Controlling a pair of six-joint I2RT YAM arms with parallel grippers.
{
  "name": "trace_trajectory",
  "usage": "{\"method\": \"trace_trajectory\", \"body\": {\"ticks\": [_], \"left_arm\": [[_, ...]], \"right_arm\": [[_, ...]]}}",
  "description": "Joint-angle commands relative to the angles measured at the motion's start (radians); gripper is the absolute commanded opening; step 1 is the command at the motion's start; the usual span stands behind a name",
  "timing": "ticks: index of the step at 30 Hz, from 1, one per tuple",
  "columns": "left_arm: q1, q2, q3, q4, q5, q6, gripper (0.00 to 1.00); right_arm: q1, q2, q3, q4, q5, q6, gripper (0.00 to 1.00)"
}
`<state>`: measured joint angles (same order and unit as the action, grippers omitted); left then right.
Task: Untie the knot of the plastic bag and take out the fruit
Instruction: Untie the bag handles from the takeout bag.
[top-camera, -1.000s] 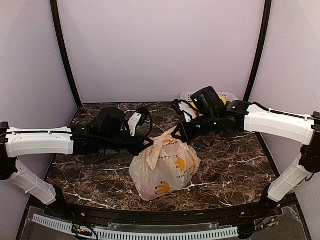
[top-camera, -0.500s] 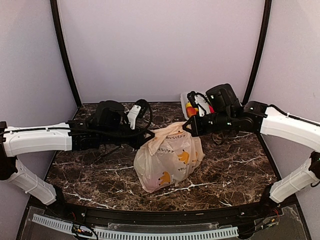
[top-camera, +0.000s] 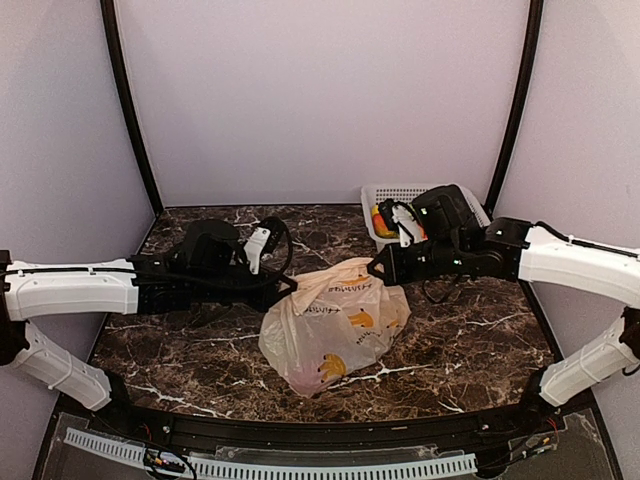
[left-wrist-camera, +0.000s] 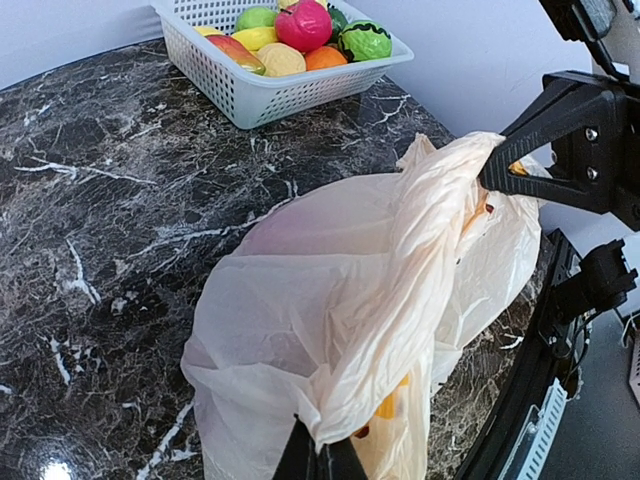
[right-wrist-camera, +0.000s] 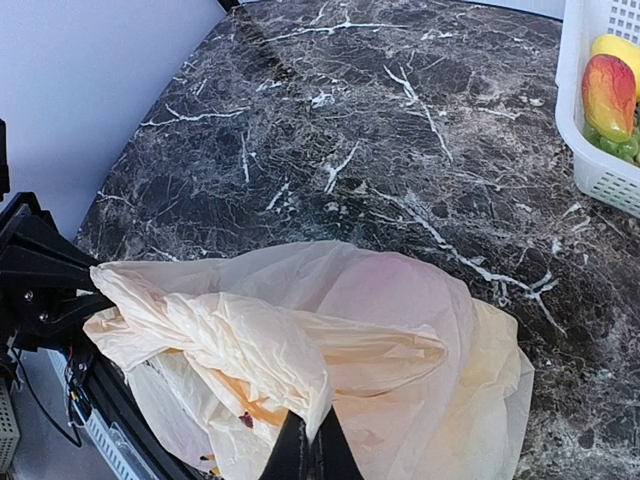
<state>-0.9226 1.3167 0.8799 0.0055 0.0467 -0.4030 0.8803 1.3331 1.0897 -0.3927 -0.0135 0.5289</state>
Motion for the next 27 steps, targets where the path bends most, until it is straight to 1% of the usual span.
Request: {"method": "trace_trajectory", "body": {"ticks": [1,2,3,4,5,6,8,10,15,22,24,26,27], "left_arm": [[0.011,-0.05,0.061,-0.094,0.01,0.065,0.09],[0.011,-0.049,0.096,-0.112,0.01,0.077,0.2],[0.011,-0.043,0.114,-0.15,0.011,0.104,0.26],[0.01,-0.04,0.146,-0.166,0.011,0.116,0.38],[0.01,-0.033,0.164,-0.198,0.011,0.141,0.44],[0.009,-0.029,0.196,-0.212,0.012,0.153,0.56],[0.003,-0.009,0.246,-0.244,0.008,0.184,0.67],[-0.01,0.024,0.297,-0.275,-0.004,0.21,0.72],[-0.034,0.12,0.374,-0.286,-0.001,0.237,0.75],[-0.057,0.199,0.414,-0.316,-0.018,0.277,0.76],[-0.057,0.203,0.415,-0.319,-0.033,0.279,0.74],[-0.06,0.203,0.415,-0.316,-0.035,0.28,0.65],[-0.059,0.205,0.413,-0.309,-0.036,0.279,0.63]], "right_arm": [[-0.017,-0.033,0.015,0.027,-0.022,-0.016,0.0],[-0.017,-0.029,0.021,0.025,-0.027,-0.02,0.0],[-0.017,-0.026,0.027,0.025,-0.031,-0.022,0.0],[-0.017,-0.022,0.03,0.025,-0.036,-0.023,0.0],[-0.017,-0.02,0.034,0.025,-0.041,-0.023,0.0],[-0.017,-0.016,0.037,0.025,-0.048,-0.023,0.0],[-0.017,-0.007,0.042,0.026,-0.056,-0.024,0.0],[-0.017,-0.001,0.042,0.029,-0.06,-0.024,0.0],[-0.017,0.012,0.048,0.039,-0.063,-0.026,0.0],[-0.017,0.02,0.055,0.045,-0.075,-0.022,0.0],[-0.017,0.021,0.053,0.047,-0.076,-0.019,0.0],[-0.017,0.022,0.053,0.046,-0.077,-0.015,0.0],[-0.017,0.022,0.052,0.046,-0.077,-0.014,0.0]]}}
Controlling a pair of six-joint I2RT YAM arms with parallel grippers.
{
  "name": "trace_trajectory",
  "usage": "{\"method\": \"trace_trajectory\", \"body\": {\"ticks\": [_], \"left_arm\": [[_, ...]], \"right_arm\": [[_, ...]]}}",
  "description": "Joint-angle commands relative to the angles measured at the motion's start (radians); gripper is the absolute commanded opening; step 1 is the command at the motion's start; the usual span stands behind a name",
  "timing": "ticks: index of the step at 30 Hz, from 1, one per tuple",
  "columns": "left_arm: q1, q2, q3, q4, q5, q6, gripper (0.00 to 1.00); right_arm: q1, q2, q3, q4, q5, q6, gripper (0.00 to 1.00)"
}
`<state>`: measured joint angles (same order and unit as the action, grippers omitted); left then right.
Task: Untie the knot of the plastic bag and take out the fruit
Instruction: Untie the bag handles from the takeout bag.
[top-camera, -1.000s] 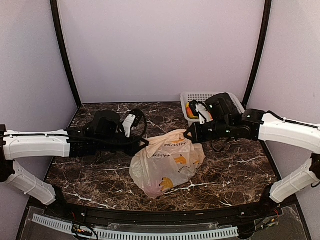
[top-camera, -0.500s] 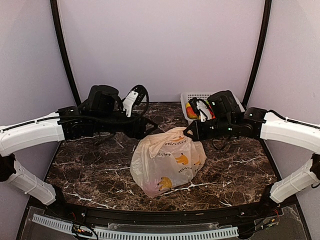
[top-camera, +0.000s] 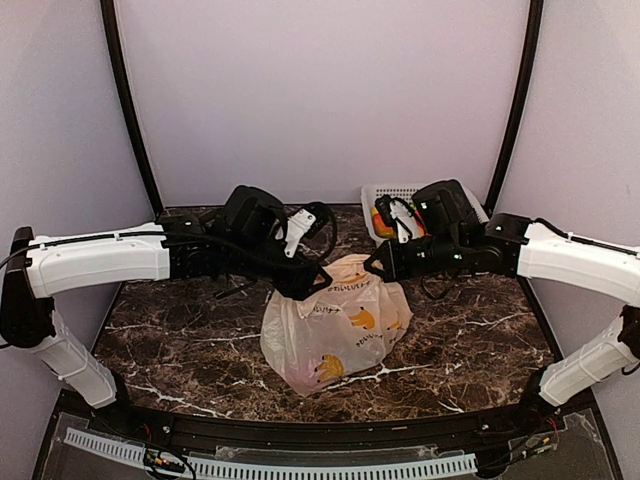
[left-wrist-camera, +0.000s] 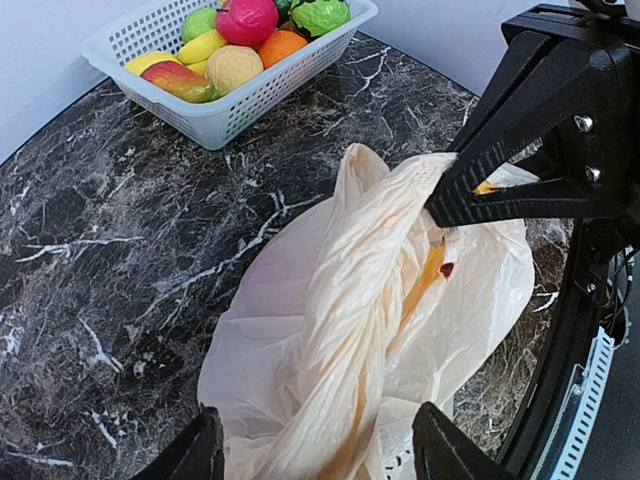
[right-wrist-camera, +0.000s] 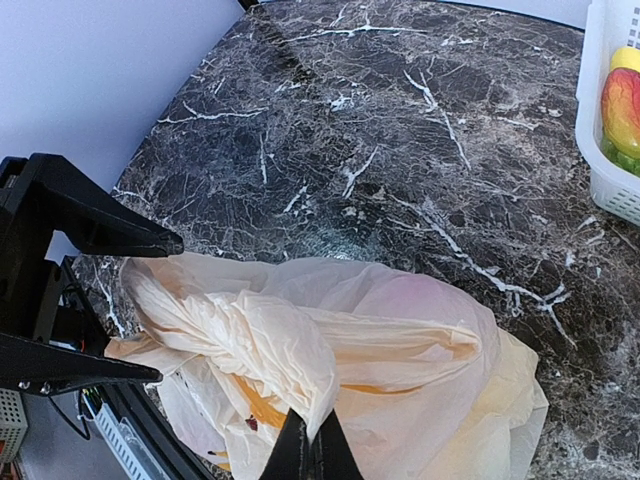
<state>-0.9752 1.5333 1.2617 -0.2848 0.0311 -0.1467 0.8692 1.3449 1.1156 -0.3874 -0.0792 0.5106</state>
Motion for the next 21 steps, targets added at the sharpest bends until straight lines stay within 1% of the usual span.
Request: {"method": "trace_trajectory", "body": {"ticks": [1,2,3,5,8,12,19,21], "left_arm": [[-0.007,-0.012,0.03,-0.014,-0.019,0.022,0.6],[-0.009,-0.012,0.028,-0.008,-0.017,0.022,0.58],[-0.008,-0.01,0.025,-0.006,-0.015,0.022,0.54],[-0.009,-0.005,0.024,-0.001,-0.012,0.023,0.51],[-0.008,0.006,0.027,0.007,-0.007,0.023,0.49],[-0.009,0.017,0.031,0.021,0.004,0.016,0.37],[-0.011,0.005,0.022,0.031,0.005,-0.001,0.22],[-0.012,-0.003,0.015,0.033,0.001,-0.007,0.15]], "right_arm": [[-0.006,0.01,0.025,0.041,-0.011,0.006,0.0],[-0.006,0.012,0.024,0.041,-0.012,0.008,0.0],[-0.006,0.013,0.026,0.041,-0.014,0.009,0.0],[-0.006,0.015,0.027,0.041,-0.015,0.009,0.0],[-0.006,0.015,0.029,0.039,-0.017,0.01,0.0],[-0.006,0.012,0.029,0.037,-0.014,0.007,0.0],[-0.006,-0.011,0.017,0.036,0.002,0.008,0.0],[-0.006,-0.015,0.017,0.038,0.005,0.008,0.0]]}}
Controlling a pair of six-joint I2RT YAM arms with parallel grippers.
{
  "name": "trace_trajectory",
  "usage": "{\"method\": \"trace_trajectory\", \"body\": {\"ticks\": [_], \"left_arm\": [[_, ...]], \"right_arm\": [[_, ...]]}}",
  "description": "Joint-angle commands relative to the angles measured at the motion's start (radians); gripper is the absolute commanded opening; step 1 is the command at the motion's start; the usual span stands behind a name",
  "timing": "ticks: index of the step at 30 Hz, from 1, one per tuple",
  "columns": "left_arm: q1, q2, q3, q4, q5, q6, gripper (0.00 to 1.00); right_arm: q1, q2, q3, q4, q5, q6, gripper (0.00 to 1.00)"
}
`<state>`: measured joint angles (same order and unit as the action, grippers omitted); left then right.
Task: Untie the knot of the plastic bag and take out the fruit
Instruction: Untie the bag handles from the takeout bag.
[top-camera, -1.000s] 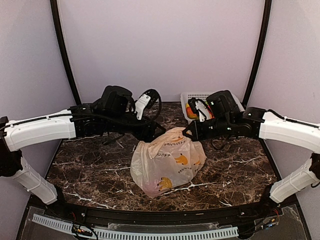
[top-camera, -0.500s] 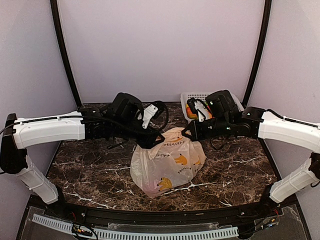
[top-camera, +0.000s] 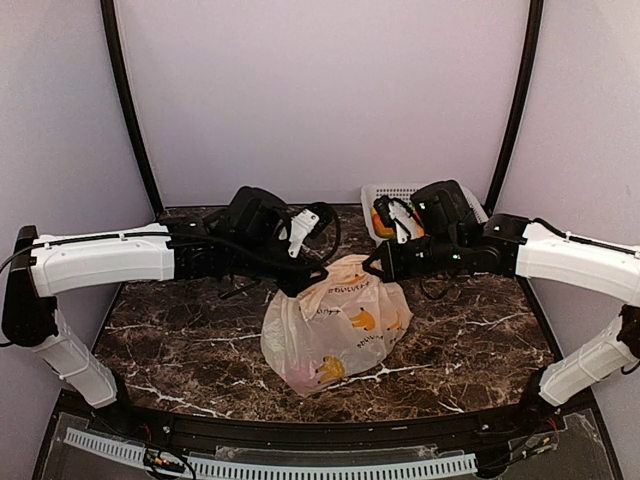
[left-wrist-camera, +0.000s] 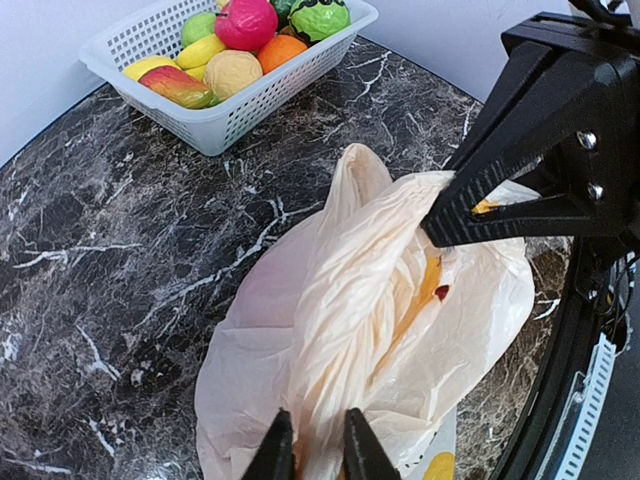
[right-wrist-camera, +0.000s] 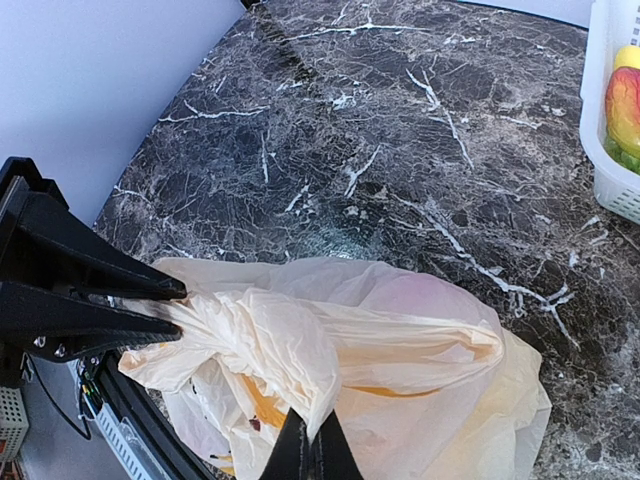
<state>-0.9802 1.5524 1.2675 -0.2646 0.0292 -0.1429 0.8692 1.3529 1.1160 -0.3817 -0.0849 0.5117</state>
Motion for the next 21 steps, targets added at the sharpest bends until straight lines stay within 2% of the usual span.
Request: {"method": "trace_trajectory", "body": {"ticks": [1,4,5,12,21], "left_arm": [[-0.007,-0.024,0.004,0.013,0.001,-0.011,0.13],[-0.007,-0.031,-0.004,0.015,0.001,-0.015,0.02],[-0.007,-0.033,-0.004,0.015,0.004,-0.014,0.01],[-0.007,-0.041,-0.004,0.026,-0.005,-0.024,0.01],[0.0,-0.104,-0.04,0.116,-0.051,-0.043,0.01]], "right_arm": [[-0.006,-0.022,0.018,0.032,0.011,0.005,0.0],[-0.006,-0.021,0.019,0.033,0.014,0.003,0.0],[-0.006,-0.021,0.019,0.034,0.014,0.003,0.0],[-0.006,-0.041,0.01,0.042,0.05,0.019,0.0],[-0.008,-0.133,-0.027,0.051,0.146,0.051,0.0]]}}
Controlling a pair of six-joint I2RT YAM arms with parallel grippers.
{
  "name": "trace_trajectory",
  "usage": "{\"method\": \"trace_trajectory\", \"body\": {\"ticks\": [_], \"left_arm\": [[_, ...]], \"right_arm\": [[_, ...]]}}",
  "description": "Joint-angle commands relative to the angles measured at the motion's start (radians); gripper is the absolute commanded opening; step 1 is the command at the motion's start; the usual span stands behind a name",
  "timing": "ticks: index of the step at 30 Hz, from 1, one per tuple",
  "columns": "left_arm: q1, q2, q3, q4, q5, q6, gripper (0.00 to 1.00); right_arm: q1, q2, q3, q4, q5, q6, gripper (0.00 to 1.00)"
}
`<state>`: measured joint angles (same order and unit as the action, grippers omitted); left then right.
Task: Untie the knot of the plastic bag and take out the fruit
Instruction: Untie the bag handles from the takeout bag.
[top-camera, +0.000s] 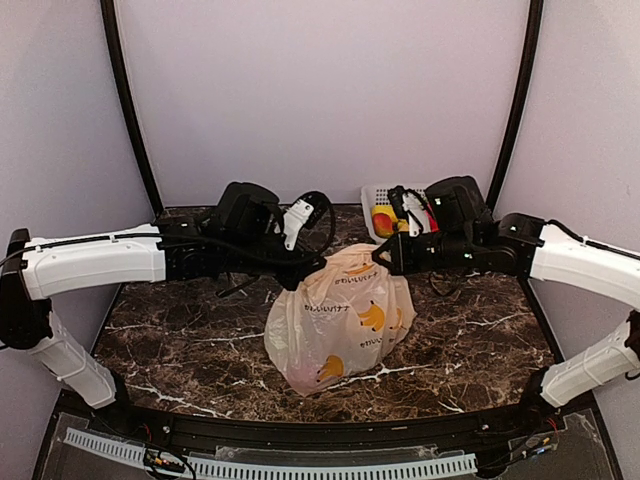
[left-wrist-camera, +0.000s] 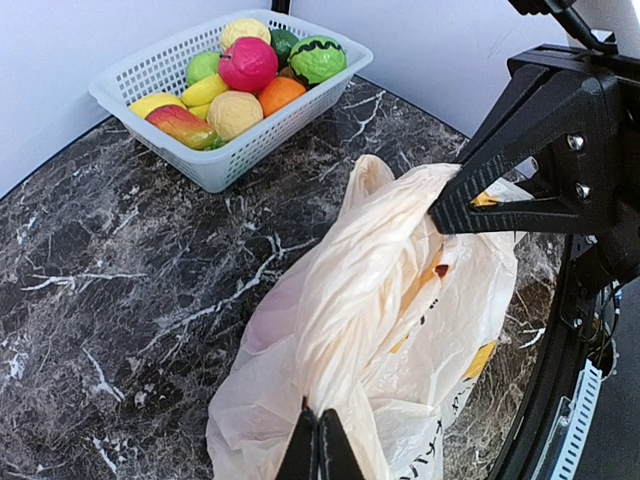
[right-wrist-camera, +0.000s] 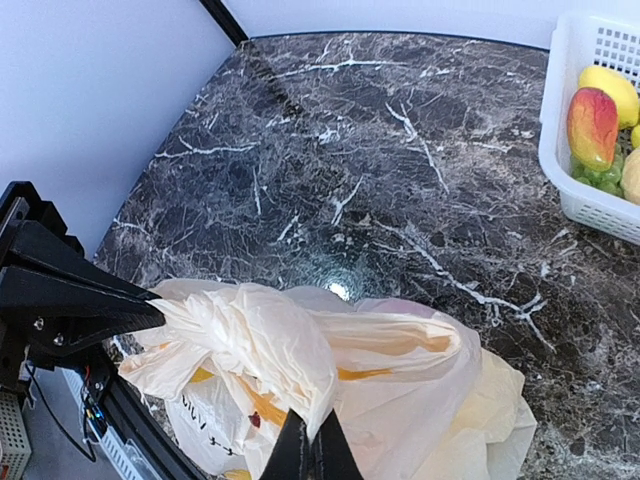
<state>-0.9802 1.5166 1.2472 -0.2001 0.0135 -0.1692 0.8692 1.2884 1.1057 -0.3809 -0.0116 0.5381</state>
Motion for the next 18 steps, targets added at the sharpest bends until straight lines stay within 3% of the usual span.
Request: {"method": "trace_trajectory", "body": {"ticks": [1,18], "left_arm": [[0.001,-0.072,-0.021,0.057,-0.035,-0.019,0.01],[0.062,-0.168,-0.198,0.171,0.017,-0.137,0.01]], "right_arm": [[-0.007,-0.081,-0.022,0.05,0.083,0.029,0.0],[-0.013,-0.162,-0.159,0.068,0.148,0.131,0.0]]}}
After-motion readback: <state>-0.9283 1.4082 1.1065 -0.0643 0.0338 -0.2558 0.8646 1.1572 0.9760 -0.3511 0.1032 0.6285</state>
